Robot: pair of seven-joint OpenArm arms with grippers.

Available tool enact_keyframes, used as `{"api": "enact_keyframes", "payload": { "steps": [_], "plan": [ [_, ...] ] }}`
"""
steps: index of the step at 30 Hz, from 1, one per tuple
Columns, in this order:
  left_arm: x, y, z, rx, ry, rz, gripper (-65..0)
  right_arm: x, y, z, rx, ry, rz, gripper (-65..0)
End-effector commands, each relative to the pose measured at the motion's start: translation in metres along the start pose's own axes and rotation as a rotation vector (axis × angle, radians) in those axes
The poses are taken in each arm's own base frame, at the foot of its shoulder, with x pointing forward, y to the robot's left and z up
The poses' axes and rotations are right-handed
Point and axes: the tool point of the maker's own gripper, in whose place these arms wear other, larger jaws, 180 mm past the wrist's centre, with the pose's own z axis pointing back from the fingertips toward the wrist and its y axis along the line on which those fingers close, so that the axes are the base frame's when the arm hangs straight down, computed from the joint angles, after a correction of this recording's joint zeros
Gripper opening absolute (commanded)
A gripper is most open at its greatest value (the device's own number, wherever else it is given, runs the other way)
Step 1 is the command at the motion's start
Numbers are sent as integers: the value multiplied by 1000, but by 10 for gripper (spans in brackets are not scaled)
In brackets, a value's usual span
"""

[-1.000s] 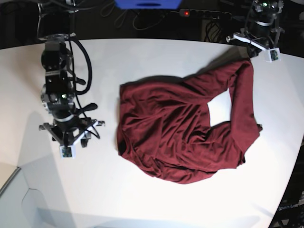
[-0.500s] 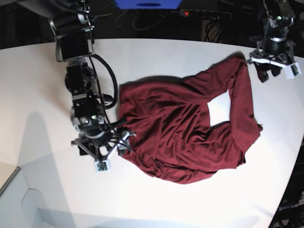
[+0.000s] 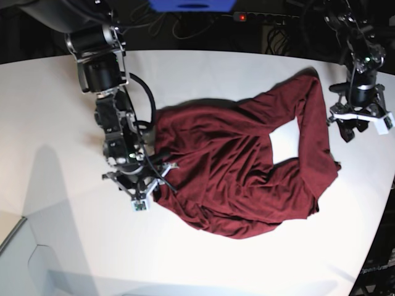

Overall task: Layout the t-shirt on the table in an organized manner, then fold the t-shirt properly
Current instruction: 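Grasp the shirt edges with both grippers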

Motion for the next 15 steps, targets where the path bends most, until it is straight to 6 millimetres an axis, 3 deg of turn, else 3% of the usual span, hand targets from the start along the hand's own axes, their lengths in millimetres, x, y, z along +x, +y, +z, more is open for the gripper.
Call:
{"api": "enact_keyframes", "payload": {
  "steps": [1,5,9,12,15],
  "plan": [
    [13,-3,-2,-10,-44,-1,-367,29,-2,1,-4,-73,2,-426],
    [7,-8,-12,-22,-24,13,-367,29,-4,1,-7,-71,4,-506],
    [-18,-16,-27,-40,48,21,-367,28,-13,1,-23,-68,12,-650],
    [-45,-14,-37,-32,118,35,-367,26,-25,1,-43,-65,20,-650],
    [-65,-8,-44,-14,171,50,-367,21,-54,3,-92,-57,10,-650]
  ]
}}
